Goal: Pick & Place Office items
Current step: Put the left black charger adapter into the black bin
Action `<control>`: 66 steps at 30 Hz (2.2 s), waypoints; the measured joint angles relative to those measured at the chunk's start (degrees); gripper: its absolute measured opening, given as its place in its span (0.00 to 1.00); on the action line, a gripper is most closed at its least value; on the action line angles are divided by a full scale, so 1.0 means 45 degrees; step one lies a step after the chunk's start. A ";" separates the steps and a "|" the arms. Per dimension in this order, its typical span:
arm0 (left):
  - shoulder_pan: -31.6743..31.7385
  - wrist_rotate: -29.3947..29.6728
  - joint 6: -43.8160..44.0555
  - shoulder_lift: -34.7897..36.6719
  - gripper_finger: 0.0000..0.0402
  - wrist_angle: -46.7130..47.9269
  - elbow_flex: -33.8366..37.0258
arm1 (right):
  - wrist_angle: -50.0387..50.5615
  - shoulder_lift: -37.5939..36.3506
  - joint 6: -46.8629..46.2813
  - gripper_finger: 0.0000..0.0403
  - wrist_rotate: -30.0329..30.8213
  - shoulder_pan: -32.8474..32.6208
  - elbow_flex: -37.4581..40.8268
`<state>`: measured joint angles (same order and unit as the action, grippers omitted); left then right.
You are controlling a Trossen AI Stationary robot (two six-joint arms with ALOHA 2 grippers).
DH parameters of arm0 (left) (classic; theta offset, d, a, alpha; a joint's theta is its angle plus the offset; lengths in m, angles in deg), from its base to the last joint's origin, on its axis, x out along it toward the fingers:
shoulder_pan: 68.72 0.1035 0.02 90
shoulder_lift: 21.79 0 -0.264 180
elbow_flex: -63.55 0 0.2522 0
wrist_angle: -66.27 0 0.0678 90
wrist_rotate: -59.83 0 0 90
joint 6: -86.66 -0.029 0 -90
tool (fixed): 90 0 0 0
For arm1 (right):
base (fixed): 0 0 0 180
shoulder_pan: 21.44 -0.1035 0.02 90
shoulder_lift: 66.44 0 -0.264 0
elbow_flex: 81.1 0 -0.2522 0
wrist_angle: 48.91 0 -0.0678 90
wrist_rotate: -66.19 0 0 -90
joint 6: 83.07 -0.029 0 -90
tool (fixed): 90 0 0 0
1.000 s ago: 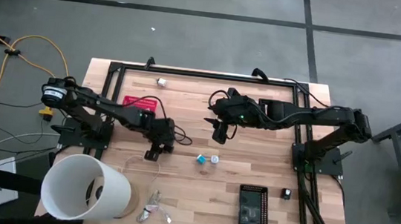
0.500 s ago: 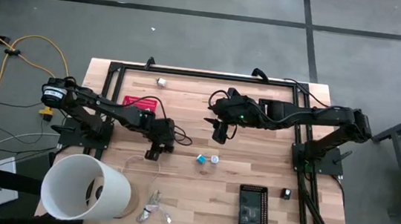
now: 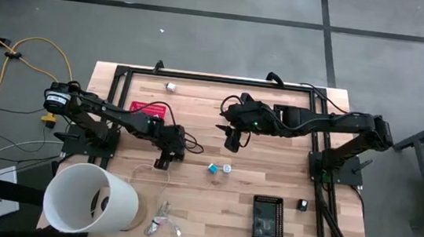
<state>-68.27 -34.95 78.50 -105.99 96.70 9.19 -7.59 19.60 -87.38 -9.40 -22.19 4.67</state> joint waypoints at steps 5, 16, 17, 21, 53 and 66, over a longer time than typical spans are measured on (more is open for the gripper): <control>0.0000 0.0000 0.0000 0.0005 0.39 0.0000 0.0000 | 0.0003 0.0000 -0.0003 0.44 0.0000 -0.0001 0.0000; 0.0000 -0.0005 0.0005 0.0010 0.38 -0.0010 0.0000 | 0.0002 0.0000 0.0002 0.44 0.0000 -0.0001 0.0000; 0.0000 -0.0006 0.0004 0.0010 0.38 -0.0021 0.0000 | -0.0001 0.0000 -0.0003 0.44 0.0000 0.0001 0.0000; 0.0000 -0.0024 0.0000 0.0098 0.37 -0.0308 0.0000 | 0.0002 0.0000 0.0000 0.44 0.0000 0.0000 0.0000; -0.0205 0.1141 -0.0661 0.0797 0.36 -0.9154 0.0005 | 0.0001 0.0000 0.0000 0.44 0.0000 0.0002 0.0000; -0.0389 0.1137 -0.0670 0.0797 0.37 -0.9763 0.0005 | -0.0002 0.0000 -0.0003 0.44 0.0005 -0.0001 0.0000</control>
<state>-70.02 -29.84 75.48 -102.40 52.77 9.21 -7.60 19.60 -87.39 -9.37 -22.19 4.67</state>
